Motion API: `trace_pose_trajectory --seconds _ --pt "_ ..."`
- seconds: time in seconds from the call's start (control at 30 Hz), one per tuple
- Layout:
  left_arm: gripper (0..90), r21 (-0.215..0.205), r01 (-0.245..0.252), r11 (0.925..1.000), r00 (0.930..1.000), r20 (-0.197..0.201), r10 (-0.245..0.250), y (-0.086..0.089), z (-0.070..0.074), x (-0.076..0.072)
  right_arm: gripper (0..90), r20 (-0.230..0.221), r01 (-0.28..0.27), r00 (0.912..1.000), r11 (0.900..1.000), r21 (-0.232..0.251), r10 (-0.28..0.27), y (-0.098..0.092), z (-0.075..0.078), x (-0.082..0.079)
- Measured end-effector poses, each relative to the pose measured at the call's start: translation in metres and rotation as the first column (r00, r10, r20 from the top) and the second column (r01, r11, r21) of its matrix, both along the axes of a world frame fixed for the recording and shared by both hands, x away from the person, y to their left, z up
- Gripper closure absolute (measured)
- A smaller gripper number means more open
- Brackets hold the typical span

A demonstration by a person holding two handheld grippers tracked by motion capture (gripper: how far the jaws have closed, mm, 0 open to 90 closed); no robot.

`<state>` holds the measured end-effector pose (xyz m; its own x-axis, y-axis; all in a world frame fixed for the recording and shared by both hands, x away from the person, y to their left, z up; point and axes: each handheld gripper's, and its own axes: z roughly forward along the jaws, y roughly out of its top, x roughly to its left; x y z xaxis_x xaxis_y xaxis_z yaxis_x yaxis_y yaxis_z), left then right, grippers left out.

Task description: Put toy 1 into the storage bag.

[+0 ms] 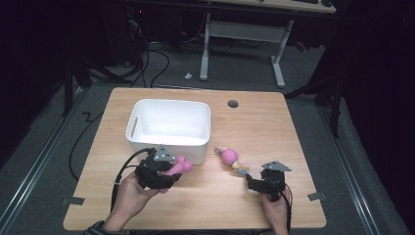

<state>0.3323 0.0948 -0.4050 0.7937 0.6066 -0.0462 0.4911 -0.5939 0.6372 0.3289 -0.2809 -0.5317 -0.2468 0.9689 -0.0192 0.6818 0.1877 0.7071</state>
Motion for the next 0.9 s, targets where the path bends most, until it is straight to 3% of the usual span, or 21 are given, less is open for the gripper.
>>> trace_pose_trajectory --seconds 0.27,0.63,0.9 --pt "58.9 -0.013 -0.008 0.9999 1.0000 -0.006 0.008 0.009 0.015 0.007 15.4 -0.003 -0.002 1.0000 1.000 0.002 0.002 0.001 0.000 0.000" --pt "58.8 -0.041 -0.037 0.9985 0.9991 0.020 0.038 0.024 0.050 0.023 15.4 -0.003 -0.003 1.0000 1.000 0.002 0.003 0.001 0.000 0.000" --pt "58.8 -0.062 -0.057 0.9965 0.9978 0.031 0.059 0.033 0.062 0.036 15.3 -0.003 -0.003 1.0000 1.000 0.002 0.003 0.001 0.000 0.000"
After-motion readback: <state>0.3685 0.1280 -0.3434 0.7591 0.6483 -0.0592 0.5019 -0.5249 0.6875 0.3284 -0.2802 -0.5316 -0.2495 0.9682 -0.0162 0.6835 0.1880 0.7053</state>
